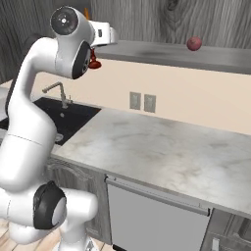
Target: Pick the jar and candle from the dining table and place them in the open cabinet. Close the cabinet after placing the objects.
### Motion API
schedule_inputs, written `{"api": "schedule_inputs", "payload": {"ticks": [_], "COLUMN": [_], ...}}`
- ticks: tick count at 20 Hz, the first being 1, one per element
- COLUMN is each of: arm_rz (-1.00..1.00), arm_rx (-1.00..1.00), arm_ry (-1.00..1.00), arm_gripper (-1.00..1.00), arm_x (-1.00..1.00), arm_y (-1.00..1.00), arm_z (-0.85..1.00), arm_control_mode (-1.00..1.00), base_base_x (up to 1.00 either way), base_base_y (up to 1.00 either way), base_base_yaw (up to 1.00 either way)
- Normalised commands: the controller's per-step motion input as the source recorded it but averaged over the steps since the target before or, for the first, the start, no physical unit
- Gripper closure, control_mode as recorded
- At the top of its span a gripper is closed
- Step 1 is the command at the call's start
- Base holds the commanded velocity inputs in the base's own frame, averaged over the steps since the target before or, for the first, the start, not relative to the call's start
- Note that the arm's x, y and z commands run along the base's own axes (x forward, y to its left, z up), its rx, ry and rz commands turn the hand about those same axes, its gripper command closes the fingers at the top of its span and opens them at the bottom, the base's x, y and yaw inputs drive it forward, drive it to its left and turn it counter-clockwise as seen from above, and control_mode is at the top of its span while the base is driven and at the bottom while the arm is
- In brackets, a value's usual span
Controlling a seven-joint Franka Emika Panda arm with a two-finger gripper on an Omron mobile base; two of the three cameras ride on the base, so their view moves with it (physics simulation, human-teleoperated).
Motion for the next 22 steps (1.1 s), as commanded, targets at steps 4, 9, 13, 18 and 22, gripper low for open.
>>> {"api": "schedule_inputs", "payload": {"ticks": [4, 9, 13, 18, 22], "arm_rz": [0.00, -0.01, -0.01, 0.00, 0.00], "arm_rx": [0.00, 0.00, 0.00, 0.00, 0.00], "arm_ry": [0.00, -0.01, 0.00, 0.00, 0.00], "arm_gripper": [1.00, 1.00, 1.00, 1.00, 1.00], "arm_x": [0.56, 0.66, 0.65, 0.48, 0.33], "arm_y": [0.08, 0.01, 0.00, 0.00, 0.00], "arm_z": [0.00, 0.00, 0.00, 0.00, 0.00], "arm_control_mode": [-1.00, -1.00, -1.00, -1.00, -1.00], "base_base_x": [0.00, 0.00, 0.00, 0.00, 0.00], "base_base_y": [0.00, 0.00, 0.00, 0.00, 0.00], "base_base_yaw": [0.00, 0.00, 0.00, 0.00, 0.00]}}
